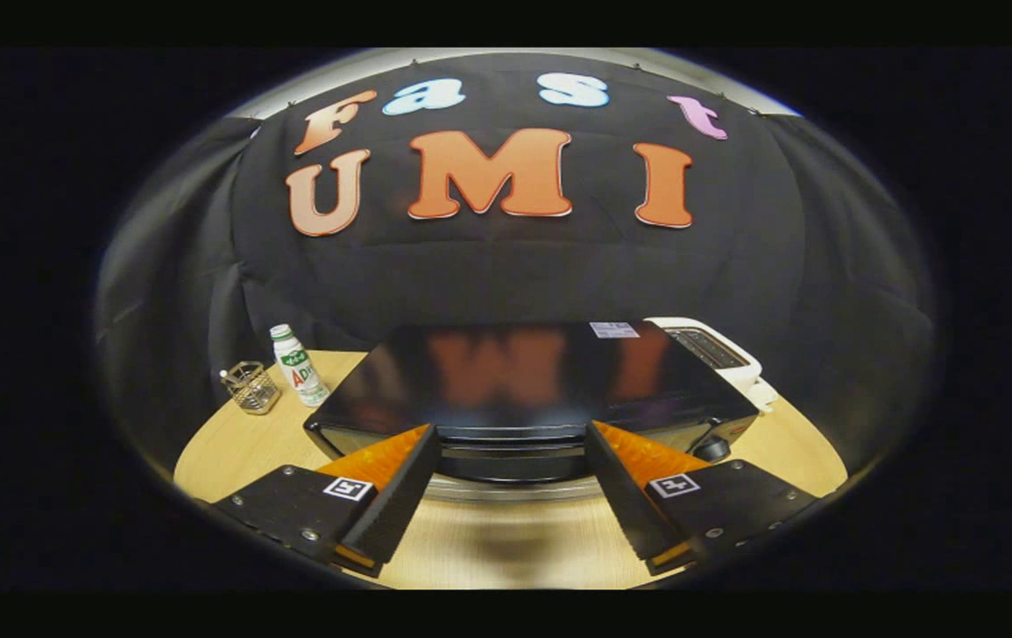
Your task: Open the toaster oven, put the food inside, and close the toaster oven door.
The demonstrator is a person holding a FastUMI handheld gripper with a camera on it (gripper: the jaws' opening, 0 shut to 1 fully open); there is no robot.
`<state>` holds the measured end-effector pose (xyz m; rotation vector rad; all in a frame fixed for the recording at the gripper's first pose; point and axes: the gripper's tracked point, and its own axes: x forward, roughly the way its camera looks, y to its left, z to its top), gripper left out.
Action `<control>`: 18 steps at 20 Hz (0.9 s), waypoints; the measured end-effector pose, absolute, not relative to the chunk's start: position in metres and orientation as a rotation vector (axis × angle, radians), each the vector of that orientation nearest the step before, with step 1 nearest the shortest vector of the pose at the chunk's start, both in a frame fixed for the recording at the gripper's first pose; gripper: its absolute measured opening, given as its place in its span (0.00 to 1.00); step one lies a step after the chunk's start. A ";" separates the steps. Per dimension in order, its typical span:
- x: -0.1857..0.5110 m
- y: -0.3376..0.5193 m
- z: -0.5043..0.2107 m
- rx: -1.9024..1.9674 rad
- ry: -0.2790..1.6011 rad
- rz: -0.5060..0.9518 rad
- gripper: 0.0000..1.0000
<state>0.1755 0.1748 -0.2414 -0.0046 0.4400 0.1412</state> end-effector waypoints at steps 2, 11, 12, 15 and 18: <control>0.165 0.174 -0.240 -0.002 0.432 0.146 0.97; 0.093 0.163 -0.266 -0.001 0.473 0.140 0.97; 0.084 0.161 -0.272 0.005 0.485 0.139 0.97; 0.060 0.155 -0.293 0.002 0.515 0.137 0.95; 0.043 0.153 -0.311 -0.002 0.545 0.137 0.94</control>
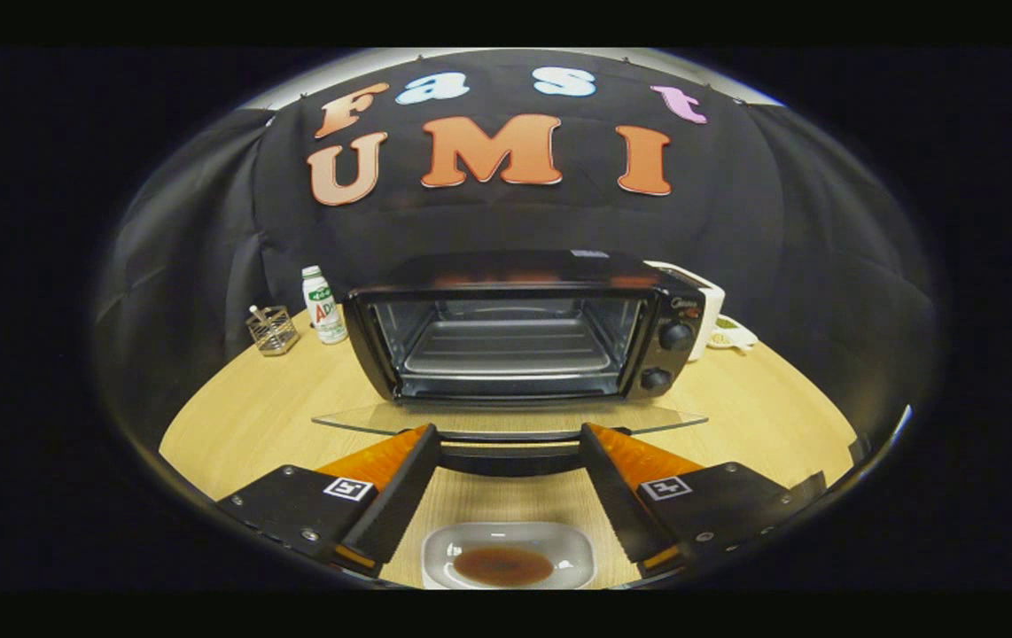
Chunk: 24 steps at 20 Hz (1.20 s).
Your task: Open the toaster oven, put the food inside, and close the toaster oven door.
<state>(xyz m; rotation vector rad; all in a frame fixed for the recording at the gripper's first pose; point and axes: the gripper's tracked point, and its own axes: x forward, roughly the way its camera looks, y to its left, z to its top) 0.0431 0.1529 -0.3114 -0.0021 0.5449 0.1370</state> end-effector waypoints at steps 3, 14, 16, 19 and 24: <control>0.029 0.152 -0.335 -0.005 0.597 0.134 0.94; 0.011 0.146 -0.387 0.013 0.713 0.120 0.94; 0.009 0.145 -0.384 0.022 0.725 0.123 0.95; 0.005 0.144 -0.365 0.060 0.707 0.124 0.96; -0.015 0.135 -0.342 0.034 0.676 0.143 0.97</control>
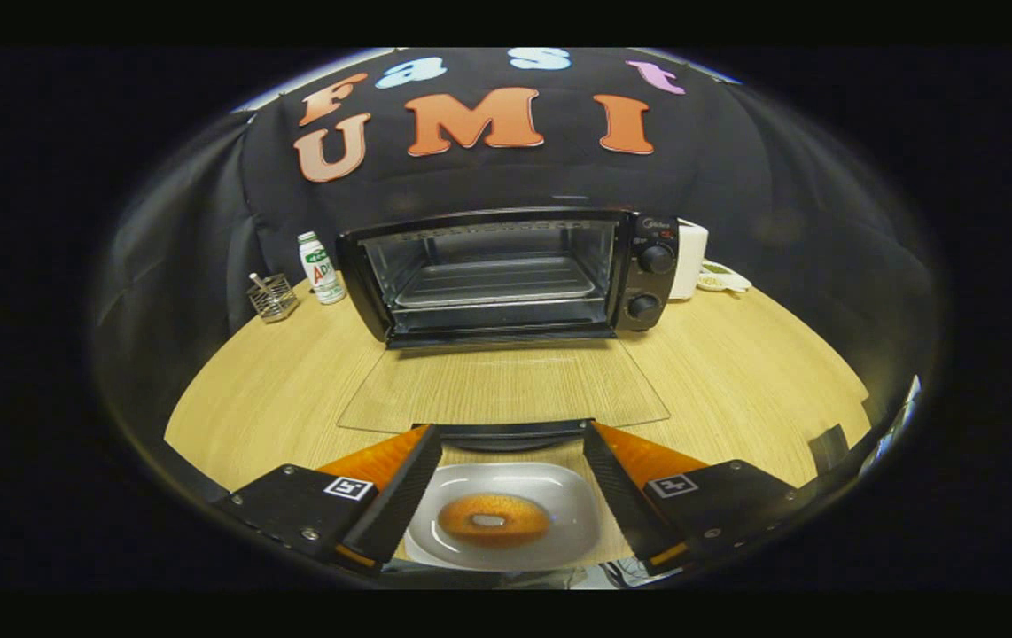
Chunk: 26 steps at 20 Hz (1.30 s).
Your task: Open the toaster oven, put the food inside, and close the toaster oven door.
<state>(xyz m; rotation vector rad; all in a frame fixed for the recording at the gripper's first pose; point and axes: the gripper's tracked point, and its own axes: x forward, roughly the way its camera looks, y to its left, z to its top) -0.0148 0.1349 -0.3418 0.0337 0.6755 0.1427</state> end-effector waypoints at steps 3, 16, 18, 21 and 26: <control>-0.034 0.133 -0.336 0.007 0.664 0.162 0.98; -0.099 0.147 -0.391 -0.023 0.800 0.219 0.98; -0.100 0.146 -0.398 -0.025 0.810 0.217 0.98; -0.099 0.146 -0.408 -0.016 0.828 0.209 0.95; -0.096 0.144 -0.415 -0.012 0.843 0.202 0.81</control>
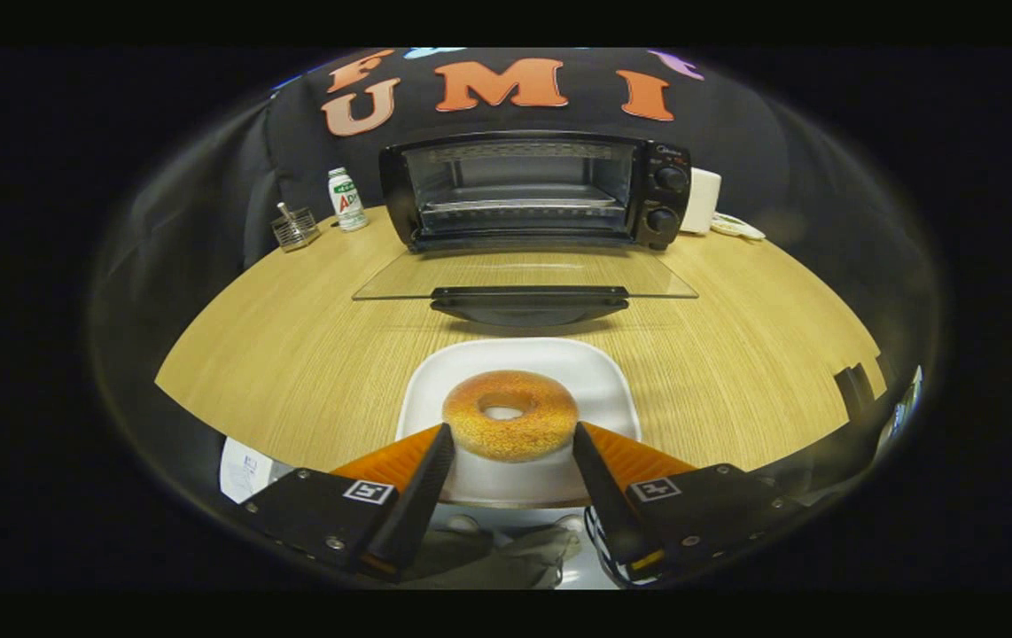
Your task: Open the toaster oven, put the food inside, and close the toaster oven door.
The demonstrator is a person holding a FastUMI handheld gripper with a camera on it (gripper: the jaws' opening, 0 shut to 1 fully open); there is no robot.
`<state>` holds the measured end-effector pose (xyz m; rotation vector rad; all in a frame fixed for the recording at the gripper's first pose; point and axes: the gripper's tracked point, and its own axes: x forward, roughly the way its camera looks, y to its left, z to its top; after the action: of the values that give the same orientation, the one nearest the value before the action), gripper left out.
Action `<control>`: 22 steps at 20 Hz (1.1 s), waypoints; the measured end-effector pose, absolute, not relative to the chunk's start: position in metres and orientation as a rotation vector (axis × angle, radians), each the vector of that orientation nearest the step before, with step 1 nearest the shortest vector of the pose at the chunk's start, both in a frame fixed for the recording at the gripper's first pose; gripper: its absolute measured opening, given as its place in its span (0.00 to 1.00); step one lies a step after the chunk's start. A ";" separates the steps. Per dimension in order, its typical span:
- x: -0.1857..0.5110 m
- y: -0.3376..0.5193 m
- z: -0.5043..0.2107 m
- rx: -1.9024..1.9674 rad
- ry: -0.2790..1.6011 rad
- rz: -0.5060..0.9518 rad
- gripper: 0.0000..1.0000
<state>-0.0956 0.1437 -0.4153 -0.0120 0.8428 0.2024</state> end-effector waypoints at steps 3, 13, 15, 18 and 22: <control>-0.095 0.143 -0.415 -0.019 0.844 0.211 0.72; -0.071 0.139 -0.353 -0.023 0.735 0.229 0.54; -0.060 0.142 -0.337 -0.025 0.702 0.238 0.53; -0.039 0.145 -0.323 -0.026 0.666 0.241 0.53; -0.008 0.156 -0.306 0.023 0.622 0.255 0.53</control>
<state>-0.0077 0.1564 -0.3062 0.0235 0.6223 0.2552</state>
